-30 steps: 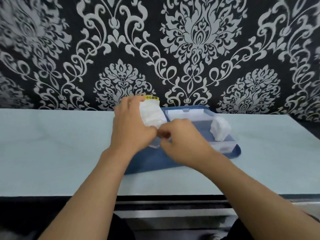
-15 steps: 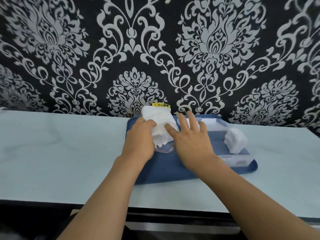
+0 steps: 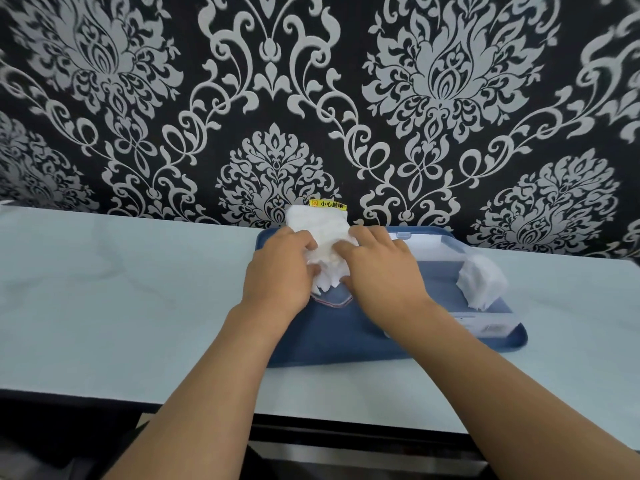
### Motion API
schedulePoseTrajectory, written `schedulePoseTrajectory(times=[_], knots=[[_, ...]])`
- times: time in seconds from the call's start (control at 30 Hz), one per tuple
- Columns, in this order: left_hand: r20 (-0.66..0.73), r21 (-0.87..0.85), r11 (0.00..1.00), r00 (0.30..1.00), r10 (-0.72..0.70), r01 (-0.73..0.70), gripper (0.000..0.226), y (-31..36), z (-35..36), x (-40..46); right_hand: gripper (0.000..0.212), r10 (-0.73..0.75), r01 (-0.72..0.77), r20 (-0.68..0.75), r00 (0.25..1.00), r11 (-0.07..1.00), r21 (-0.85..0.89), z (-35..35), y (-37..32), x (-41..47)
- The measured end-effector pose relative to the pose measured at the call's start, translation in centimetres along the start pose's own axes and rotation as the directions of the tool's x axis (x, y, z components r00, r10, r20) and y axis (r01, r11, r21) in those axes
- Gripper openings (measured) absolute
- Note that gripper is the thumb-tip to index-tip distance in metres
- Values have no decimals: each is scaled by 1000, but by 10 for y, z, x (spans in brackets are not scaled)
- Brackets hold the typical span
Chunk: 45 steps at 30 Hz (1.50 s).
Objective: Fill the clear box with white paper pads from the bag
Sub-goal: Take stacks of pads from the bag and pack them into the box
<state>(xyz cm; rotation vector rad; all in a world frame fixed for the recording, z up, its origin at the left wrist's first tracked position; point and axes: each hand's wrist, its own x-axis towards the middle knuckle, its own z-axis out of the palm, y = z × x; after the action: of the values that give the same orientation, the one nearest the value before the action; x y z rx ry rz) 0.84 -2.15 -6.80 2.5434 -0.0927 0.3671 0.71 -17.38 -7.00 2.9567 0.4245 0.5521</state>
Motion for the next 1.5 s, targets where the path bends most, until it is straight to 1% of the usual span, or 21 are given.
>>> schedulePoseTrajectory(times=[0.1,0.3,0.53,0.67,0.8,0.83,0.87,0.93,0.97,1.03,1.07,1.1,1.13,1.17,1.2,1.27,1.3,1.33,1.37,1.43,1.5], knots=[[-23,26,1000,1000,4,-4,14,1,-1,1,66,13,-13,-8,1000,1000,27,2,-4,2],[-3,-13,1000,1000,-14,14,23,-4,-1,0,36,-8,6,39,999,999,39,-4,-1,2],[27,6,1000,1000,0,-1,29,-3,-1,-1,44,21,-25,80,997,999,49,0,1,6],[20,2,1000,1000,-12,12,34,3,1,-2,30,5,-9,108,994,999,36,1,-1,7],[-47,55,997,997,-58,61,27,7,1,-3,24,-89,71,102,991,982,174,-5,7,-5],[-50,61,995,996,-72,75,28,7,0,-3,23,-124,105,68,990,966,235,-8,10,-11],[-45,60,995,996,-79,81,29,7,0,-3,22,-134,123,7,991,931,342,-12,11,-18],[-4,48,996,997,-73,74,35,6,-2,-4,21,-38,89,-95,995,779,621,-24,16,-30],[27,49,997,998,-60,59,43,5,-3,-3,22,33,49,-96,995,673,738,-28,21,-34],[49,30,999,999,-16,14,62,7,-9,-4,27,126,-34,-23,992,429,903,-37,32,-40],[0,-50,998,1000,27,-27,64,13,-14,-6,31,151,-72,26,988,304,950,-42,37,-44],[-90,-188,979,994,67,-83,61,20,-19,-9,38,165,-97,64,984,199,975,-45,42,-46],[-182,-365,920,980,78,-141,55,28,-22,-13,44,179,-107,85,980,118,987,-46,44,-47],[-214,-549,821,976,45,-158,48,39,-24,-18,47,205,-104,92,975,52,993,-47,46,-48],[-163,-711,694,987,-2,-117,42,52,-23,-23,48,237,-94,92,967,-4,996,-49,47,-49],[44,-913,404,998,-46,59,37,79,-17,-34,52,264,-81,101,959,-87,993,-51,47,-49],[135,-944,293,989,-66,148,36,91,-10,-37,54,260,-83,109,960,-108,991,-53,45,-50],[186,-949,243,979,-86,201,36,100,-3,-39,55,247,-93,123,961,-129,987,-53,43,-50],[203,-943,249,974,-97,222,37,107,3,-41,56,235,-115,148,961,-148,982,-52,41,-50],[179,-909,366,980,-88,199,30,117,12,-46,54,227,-195,233,945,-178,964,-52,36,-51],[181,-896,398,981,-77,196,22,119,17,-46,47,259,-233,263,929,-141,962,-53,36,-50]])
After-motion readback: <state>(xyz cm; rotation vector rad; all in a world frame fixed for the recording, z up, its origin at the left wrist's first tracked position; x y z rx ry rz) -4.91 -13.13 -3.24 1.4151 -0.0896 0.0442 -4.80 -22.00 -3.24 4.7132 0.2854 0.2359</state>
